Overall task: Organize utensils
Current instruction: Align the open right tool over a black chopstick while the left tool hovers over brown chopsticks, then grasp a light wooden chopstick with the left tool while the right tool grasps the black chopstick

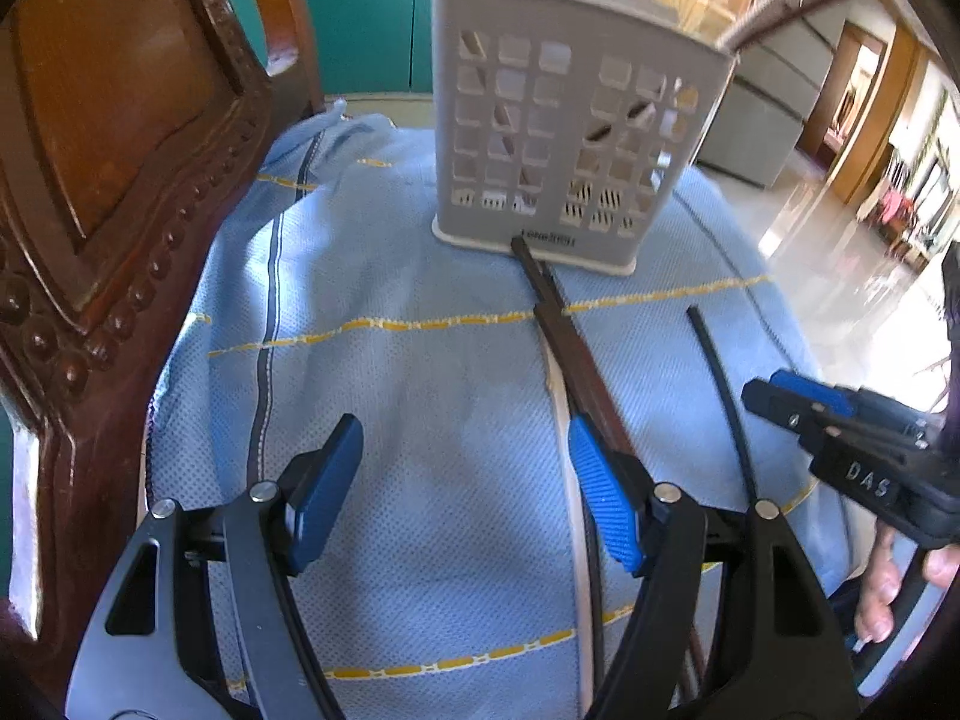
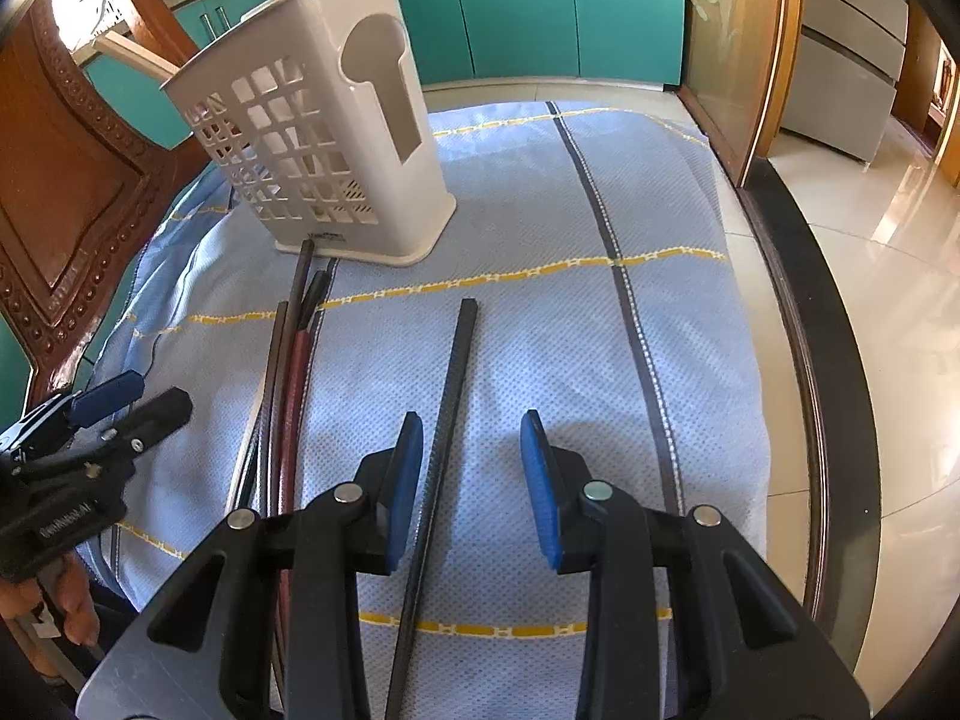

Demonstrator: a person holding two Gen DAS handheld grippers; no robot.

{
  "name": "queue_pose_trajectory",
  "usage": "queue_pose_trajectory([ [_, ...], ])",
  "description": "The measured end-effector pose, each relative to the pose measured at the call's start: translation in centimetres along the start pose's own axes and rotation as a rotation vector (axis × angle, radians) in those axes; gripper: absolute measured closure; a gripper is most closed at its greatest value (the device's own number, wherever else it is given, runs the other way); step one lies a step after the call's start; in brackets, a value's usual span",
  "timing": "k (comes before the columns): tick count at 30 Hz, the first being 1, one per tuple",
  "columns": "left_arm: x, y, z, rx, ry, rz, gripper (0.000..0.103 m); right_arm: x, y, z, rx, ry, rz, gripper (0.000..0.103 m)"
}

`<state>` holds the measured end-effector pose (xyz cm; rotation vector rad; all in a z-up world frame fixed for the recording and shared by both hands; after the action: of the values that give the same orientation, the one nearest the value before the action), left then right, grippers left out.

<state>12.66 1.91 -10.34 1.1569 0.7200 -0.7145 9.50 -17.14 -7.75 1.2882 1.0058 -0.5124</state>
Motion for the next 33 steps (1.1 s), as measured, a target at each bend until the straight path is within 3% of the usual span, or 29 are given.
queue_pose_trajectory([
  [9,1.2,-1.0,1.3,0.034,-0.034,-0.042,0.041,0.3,0.0,-0.6,-0.031,-0.001,-0.009,0.069],
  [16,2.4,-2.4,2.5,0.095,-0.007,-0.072,0.042,0.5,-0.1,-0.5,-0.023,0.004,-0.02,0.069],
  [22,2.9,-3.3,3.3,0.118,0.026,-0.046,0.056,0.8,-0.1,-0.8,-0.029,-0.002,-0.026,0.069],
  [26,2.9,-3.6,3.8,0.129,0.028,-0.037,0.077,1.0,-0.1,-0.9,-0.031,-0.005,-0.031,0.069],
  [33,4.3,-3.2,2.1,0.068,0.058,-0.066,0.095,1.4,-0.2,-0.6,-0.023,-0.013,-0.044,0.069],
])
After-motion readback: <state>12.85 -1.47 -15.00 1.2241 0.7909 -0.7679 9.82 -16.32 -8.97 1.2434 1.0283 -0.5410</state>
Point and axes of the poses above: each gripper's, at about its wrist camera, not at the fingertips, and x roughly the way its jaws point, z to its right, y to its top, the point moved 3 cm from there along x, roughly the way its jaws point, and after that the axes turned 15 degrees about -x, right-handed, at the moved point
